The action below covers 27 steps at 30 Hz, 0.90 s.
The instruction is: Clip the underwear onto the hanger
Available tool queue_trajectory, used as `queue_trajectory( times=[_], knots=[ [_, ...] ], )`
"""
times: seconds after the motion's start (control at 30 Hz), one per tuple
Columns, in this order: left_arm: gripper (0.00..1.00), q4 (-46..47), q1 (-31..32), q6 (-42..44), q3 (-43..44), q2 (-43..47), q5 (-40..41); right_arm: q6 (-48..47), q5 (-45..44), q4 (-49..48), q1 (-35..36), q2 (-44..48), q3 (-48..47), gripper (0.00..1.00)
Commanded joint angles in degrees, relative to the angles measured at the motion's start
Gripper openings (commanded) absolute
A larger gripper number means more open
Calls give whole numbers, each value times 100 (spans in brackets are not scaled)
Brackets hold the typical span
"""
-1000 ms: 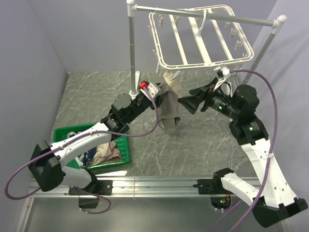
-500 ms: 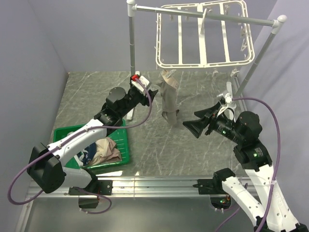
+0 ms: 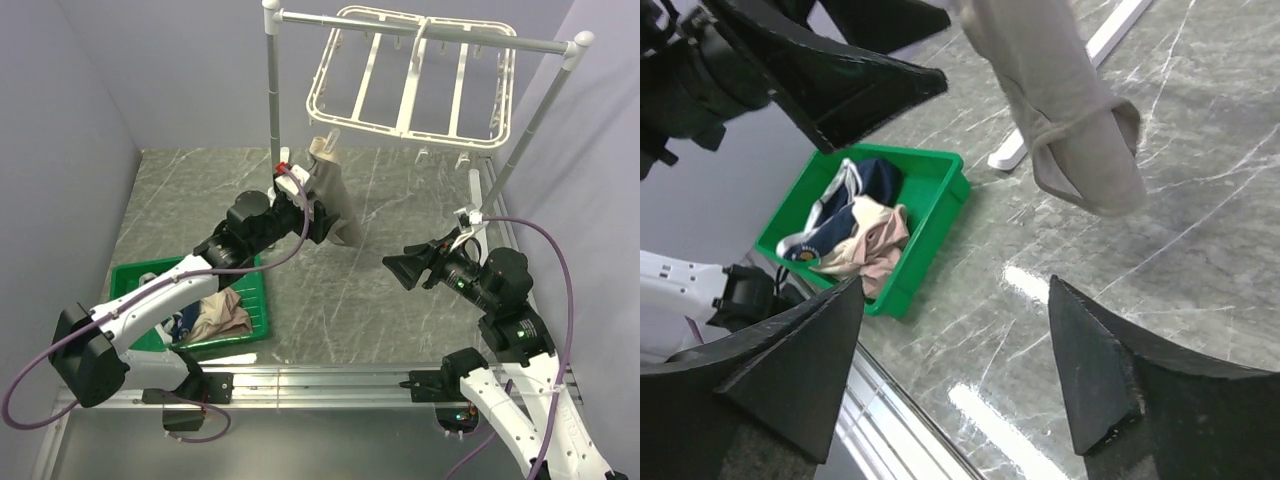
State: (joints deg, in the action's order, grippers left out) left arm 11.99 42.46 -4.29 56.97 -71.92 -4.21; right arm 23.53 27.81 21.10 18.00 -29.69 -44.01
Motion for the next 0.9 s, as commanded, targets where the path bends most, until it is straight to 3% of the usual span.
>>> queue_trajectory(
  times=[0.0, 0.2, 0.47, 0.63, 0.87],
  knots=[
    [84, -275, 61, -921, 348, -252, 665, 266, -241, -440, -16, -54, 94, 80],
    [85, -662, 79, -1653, 893, -840, 1316, 477, -470, -765, -16, -168, 383, 73],
    [75, -592, 79, -1733, 1158, -1395, 2011, 890, -364, -1319, -16, -344, 718, 71],
    [82, -461, 87, -1864, 1238, -1509, 2029, 1040, -303, -1618, -25, -511, 806, 71],
    [76, -399, -167, -1812, 957, -1237, 1460, 838, -364, -1557, -25, -503, 736, 71]
  ],
)
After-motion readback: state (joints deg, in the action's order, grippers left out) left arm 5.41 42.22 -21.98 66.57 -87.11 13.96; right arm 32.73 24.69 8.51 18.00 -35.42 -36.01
